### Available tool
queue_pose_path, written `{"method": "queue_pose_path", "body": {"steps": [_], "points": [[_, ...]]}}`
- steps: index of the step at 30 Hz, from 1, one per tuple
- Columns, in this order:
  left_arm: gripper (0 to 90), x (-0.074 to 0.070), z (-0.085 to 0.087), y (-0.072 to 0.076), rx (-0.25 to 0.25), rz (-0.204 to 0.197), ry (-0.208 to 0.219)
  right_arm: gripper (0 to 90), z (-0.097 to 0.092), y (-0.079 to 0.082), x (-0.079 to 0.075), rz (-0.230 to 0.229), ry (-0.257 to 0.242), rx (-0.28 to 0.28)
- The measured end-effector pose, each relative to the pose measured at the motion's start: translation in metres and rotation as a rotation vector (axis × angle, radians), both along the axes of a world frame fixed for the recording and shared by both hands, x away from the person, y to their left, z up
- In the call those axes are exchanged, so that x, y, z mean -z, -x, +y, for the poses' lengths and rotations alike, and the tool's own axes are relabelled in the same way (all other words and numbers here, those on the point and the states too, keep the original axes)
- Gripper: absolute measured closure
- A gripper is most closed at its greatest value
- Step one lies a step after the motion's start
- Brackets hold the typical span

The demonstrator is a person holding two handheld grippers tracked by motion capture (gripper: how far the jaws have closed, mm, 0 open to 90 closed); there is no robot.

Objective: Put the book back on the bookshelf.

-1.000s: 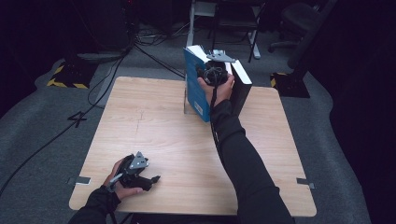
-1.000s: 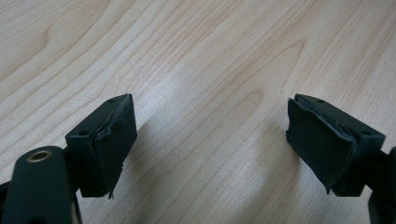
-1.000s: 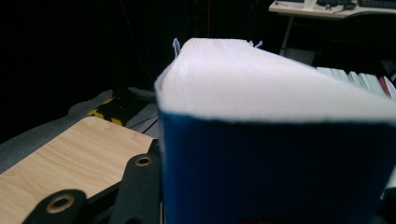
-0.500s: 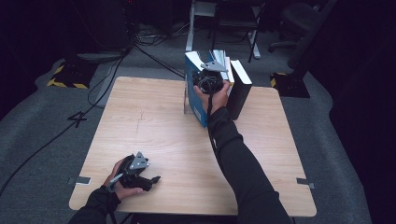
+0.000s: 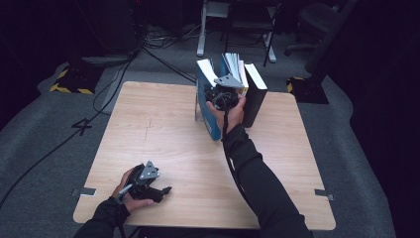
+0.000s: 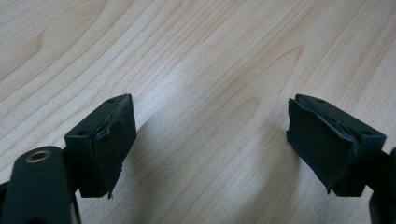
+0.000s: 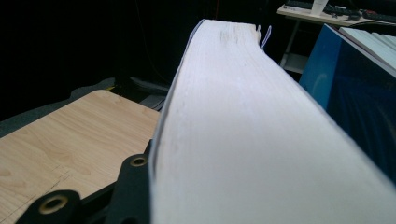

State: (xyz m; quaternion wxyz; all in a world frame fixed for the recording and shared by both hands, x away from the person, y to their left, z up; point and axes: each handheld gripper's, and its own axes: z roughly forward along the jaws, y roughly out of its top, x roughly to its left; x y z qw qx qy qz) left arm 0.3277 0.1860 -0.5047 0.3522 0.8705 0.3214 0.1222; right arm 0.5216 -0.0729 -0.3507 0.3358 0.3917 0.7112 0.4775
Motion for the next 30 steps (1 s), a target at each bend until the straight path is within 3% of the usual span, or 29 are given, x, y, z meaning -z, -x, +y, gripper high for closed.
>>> {"method": "queue_pose_path", "body": {"steps": [16, 22, 27, 30], "points": [[16.0, 0.000, -0.001, 0.000, -0.007, 0.001, 0.003, 57.7, -0.018, 0.009, 0.007, 0.000, -0.051, -0.006], [16.0, 0.000, -0.001, 0.000, -0.007, 0.001, 0.003, 55.5, -0.031, 0.016, 0.021, 0.011, -0.099, -0.026], [16.0, 0.000, -0.002, 0.000, -0.007, 0.001, 0.003, 55.0, -0.037, 0.018, 0.037, 0.031, -0.090, -0.040], [16.0, 0.000, -0.002, 0.000, -0.007, 0.002, 0.002, 53.9, -0.039, 0.021, 0.050, 0.047, -0.112, -0.045]]}}
